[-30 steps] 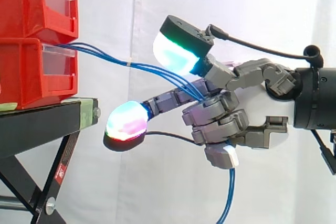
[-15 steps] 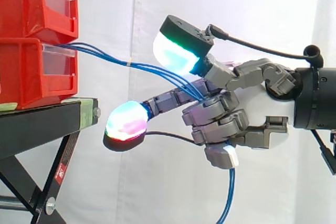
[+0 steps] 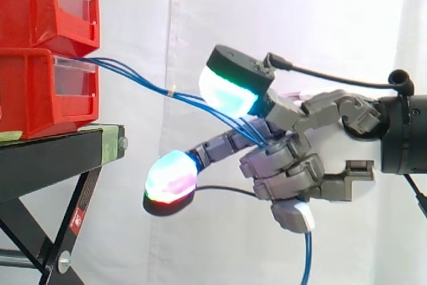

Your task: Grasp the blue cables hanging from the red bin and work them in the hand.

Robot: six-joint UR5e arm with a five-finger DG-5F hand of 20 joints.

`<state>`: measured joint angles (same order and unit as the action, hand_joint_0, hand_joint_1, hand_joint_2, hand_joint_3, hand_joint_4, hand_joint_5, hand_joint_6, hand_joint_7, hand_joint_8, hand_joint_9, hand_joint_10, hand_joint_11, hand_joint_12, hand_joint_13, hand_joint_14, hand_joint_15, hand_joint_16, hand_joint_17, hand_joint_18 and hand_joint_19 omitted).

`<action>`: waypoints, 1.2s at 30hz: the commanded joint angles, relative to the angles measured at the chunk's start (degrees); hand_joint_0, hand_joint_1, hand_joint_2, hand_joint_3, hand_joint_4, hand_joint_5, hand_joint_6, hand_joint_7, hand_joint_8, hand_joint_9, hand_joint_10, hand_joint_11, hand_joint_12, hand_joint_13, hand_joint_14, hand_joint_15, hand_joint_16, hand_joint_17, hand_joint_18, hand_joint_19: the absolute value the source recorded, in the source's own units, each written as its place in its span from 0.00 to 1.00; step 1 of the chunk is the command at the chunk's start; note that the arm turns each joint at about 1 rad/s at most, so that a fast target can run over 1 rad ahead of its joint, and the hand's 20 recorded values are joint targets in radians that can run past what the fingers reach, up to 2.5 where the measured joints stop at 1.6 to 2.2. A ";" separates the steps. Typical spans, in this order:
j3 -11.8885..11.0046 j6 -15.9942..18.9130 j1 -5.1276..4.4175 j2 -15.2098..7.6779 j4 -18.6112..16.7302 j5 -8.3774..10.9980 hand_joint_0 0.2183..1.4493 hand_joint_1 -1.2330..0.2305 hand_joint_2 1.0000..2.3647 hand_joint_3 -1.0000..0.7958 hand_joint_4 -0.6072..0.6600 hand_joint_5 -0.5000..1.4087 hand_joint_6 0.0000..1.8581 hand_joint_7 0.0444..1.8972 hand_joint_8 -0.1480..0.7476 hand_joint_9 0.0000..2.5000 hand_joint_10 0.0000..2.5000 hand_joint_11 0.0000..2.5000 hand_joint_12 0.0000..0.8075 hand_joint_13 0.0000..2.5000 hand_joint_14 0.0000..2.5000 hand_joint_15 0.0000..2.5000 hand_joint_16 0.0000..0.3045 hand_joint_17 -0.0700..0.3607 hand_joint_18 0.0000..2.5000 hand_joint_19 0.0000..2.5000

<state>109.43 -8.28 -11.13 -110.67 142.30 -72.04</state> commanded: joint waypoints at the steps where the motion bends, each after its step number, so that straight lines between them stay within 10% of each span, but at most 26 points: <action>1: 0.08 0.10 0.06 0.02 3.07 0.15 0.43 0.46 0.00 0.00 0.71 0.34 0.00 0.59 0.71 0.42 1.00 1.00 0.89 0.69 1.00 0.75 0.73 0.55 0.88 0.22; 10: -6.78 -0.42 -0.30 -1.12 10.72 3.31 0.43 0.46 0.00 0.00 0.70 0.33 0.00 0.59 0.71 0.42 1.00 1.00 0.89 0.69 1.00 0.75 0.73 0.55 0.88 0.22; 18: -10.12 0.28 -0.03 -1.21 12.74 2.87 0.43 0.46 0.00 0.00 0.70 0.32 0.00 0.59 0.71 0.42 1.00 1.00 0.89 0.69 1.00 0.75 0.73 0.55 0.88 0.22; 25: -15.39 2.48 0.93 -1.12 22.14 1.82 0.43 0.46 0.00 0.00 0.71 0.33 0.00 0.59 0.71 0.42 1.00 1.00 0.89 0.69 1.00 0.75 0.73 0.55 0.88 0.22; 36: -16.44 5.55 1.90 -1.12 24.69 0.85 0.44 0.46 0.00 0.00 0.71 0.36 0.00 0.62 0.71 0.42 1.00 1.00 0.89 0.69 1.00 0.75 0.73 0.55 0.88 0.22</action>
<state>93.08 -3.55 -9.55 -111.81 166.70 -70.76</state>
